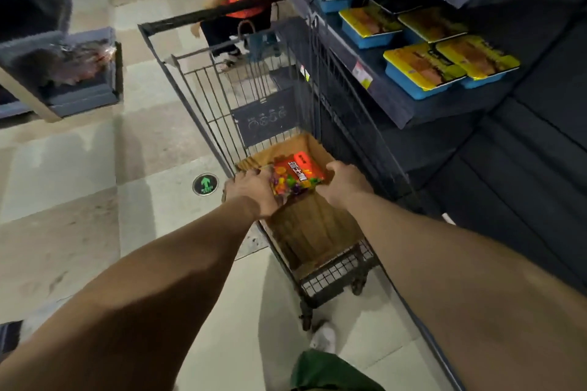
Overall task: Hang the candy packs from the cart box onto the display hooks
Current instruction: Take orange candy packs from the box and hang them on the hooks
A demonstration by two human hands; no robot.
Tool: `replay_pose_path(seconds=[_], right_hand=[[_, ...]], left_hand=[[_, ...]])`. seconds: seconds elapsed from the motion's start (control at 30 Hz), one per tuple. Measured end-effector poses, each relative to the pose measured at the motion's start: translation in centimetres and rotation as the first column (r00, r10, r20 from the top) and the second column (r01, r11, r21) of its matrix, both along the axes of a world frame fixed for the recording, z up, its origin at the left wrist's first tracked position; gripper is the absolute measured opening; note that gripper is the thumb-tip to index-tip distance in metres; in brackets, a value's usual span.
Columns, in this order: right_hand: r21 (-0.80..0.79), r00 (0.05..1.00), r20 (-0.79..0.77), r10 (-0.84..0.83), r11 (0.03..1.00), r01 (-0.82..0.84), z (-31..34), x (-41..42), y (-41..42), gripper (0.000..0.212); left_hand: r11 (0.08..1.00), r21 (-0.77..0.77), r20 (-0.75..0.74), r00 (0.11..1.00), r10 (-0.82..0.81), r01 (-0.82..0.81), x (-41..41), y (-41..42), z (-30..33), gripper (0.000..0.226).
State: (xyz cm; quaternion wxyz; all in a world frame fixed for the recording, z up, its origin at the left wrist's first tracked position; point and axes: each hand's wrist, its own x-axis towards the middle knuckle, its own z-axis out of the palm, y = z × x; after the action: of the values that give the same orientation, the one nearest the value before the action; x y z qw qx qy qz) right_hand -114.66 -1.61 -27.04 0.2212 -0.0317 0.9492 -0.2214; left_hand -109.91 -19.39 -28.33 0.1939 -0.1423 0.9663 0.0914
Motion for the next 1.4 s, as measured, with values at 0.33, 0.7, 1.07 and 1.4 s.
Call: replay_pose_path(seconds=[0.33, 0.7, 1.07, 1.4], right_hand=[[0.027, 0.976, 0.103, -0.194, 0.981, 0.192, -4.2, -11.2, 0.5, 0.059], [0.104, 0.713, 0.377, -0.591, 0.792, 0.602, -16.2, -15.8, -6.0, 0.066], [0.05, 0.373, 0.582, -0.723, 0.489, 0.871, -29.2, -16.4, -13.9, 0.067], [-0.105, -0.021, 0.756, -0.655, -0.152, 0.983, -35.4, -16.9, -16.0, 0.07]], left_hand=[[0.996, 0.034, 0.093, 0.992, -0.082, 0.079, -13.8, -3.4, -5.1, 0.072], [0.907, 0.147, 0.326, 0.846, -0.421, 0.395, -29.5, -10.5, -17.2, 0.087], [0.885, 0.277, 0.431, 0.775, -0.463, 0.375, -31.9, -12.0, -30.3, 0.091], [0.918, 0.397, 0.423, 0.89, -0.171, -0.013, -31.1, -12.5, -37.0, 0.117]])
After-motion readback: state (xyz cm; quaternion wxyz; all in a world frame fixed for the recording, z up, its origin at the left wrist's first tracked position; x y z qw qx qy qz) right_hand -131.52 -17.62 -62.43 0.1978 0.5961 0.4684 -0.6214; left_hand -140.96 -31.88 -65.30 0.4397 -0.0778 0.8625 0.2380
